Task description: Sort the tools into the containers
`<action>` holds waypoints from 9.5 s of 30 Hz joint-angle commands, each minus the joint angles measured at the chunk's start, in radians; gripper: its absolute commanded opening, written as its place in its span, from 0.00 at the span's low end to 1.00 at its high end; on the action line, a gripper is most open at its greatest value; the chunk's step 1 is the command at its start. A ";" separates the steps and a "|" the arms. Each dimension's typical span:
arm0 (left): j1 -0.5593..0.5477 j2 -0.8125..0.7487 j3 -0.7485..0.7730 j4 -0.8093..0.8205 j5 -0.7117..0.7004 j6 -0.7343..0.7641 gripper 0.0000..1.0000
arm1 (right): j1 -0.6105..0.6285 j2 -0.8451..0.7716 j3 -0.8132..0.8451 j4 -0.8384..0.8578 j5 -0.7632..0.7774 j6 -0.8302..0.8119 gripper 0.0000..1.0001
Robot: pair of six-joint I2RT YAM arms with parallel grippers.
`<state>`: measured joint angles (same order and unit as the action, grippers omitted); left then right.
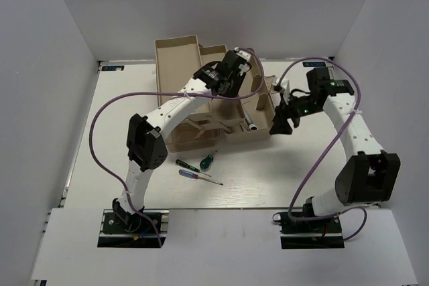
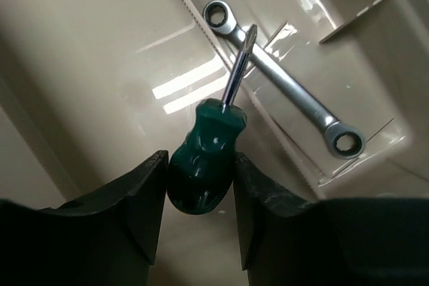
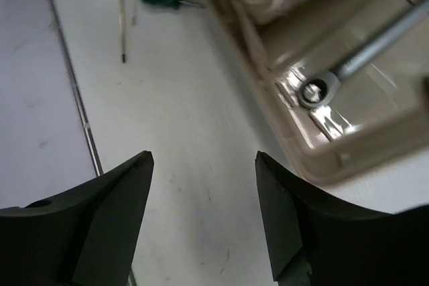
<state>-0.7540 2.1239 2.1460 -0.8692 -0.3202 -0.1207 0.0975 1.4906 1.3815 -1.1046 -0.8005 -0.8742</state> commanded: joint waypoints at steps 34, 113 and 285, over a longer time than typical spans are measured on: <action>0.008 -1.344 -1.150 -0.352 -0.177 -0.882 0.56 | 0.801 0.218 -0.357 1.012 0.299 -0.483 0.78; -0.001 -1.099 -1.488 0.076 0.176 -1.295 0.57 | 0.386 0.267 0.478 0.482 0.342 0.900 0.00; 0.509 -1.239 -1.362 0.024 0.227 -0.882 0.98 | 0.861 -0.001 -0.073 0.448 0.061 0.521 0.00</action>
<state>-0.2504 0.8455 0.7872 -0.9756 -0.1471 -0.9592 0.9970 1.5780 1.2003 -0.5381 -0.5694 -0.3313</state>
